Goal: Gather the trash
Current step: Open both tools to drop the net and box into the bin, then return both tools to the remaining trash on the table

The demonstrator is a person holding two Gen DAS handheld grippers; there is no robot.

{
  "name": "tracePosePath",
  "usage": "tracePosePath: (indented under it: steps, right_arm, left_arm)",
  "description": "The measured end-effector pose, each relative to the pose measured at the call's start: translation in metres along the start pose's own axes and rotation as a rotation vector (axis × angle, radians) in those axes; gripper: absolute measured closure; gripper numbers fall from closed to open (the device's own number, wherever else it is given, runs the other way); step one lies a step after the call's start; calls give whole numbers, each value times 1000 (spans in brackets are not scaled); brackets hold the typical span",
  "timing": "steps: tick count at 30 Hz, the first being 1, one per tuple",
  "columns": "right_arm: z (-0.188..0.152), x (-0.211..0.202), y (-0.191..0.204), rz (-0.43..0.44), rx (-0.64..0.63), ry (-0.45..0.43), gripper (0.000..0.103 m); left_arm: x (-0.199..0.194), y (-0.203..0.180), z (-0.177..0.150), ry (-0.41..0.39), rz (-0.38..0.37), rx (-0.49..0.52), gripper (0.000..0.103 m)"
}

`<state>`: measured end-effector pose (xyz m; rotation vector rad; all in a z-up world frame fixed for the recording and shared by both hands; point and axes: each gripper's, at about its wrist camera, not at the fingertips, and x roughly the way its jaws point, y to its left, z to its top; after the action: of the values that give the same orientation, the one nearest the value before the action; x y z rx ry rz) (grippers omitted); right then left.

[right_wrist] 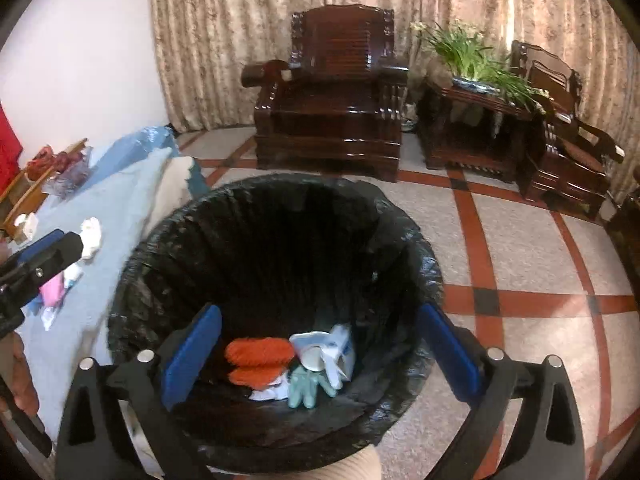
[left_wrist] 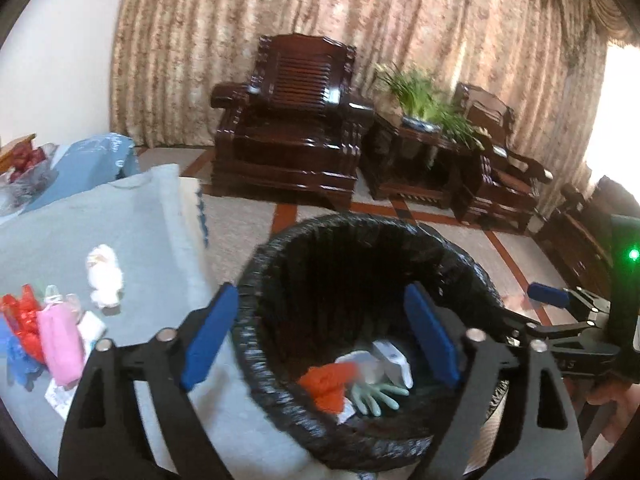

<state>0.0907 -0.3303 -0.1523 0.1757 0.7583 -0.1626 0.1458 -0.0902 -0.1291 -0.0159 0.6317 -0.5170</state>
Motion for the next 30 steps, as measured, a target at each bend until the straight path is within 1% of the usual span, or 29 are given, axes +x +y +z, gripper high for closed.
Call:
tracePosePath:
  steps: [1,5,11,15,21,27,30]
  right_arm:
    - [1,-2,3,17,2,-6,6]
    - [4,-10,17,73,5,-43,6]
    - [11,-21,55,155,-35,-101,6]
    - [16,-24,90,211,-75,-127,6]
    - [18,-20,139,289,-128,-135,6]
    - [16,-12,185,355,-179,-140,6]
    - [15,-7,206,386,-196,-140,6]
  left_arm:
    - [-7,7,-1,-12,13,-11,13]
    - [-32,31,-2,-40,68,-48,12]
    - [-72,68,-3,-82,169,-95,10]
    - [-98,93,-6,-110,248,-107,10]
    - [-129,126,-12,-129,335,-127,10]
    - [-153,155,-20,-150,413,-138,10]
    - [-158,166,-24,-152,440,-151,10]
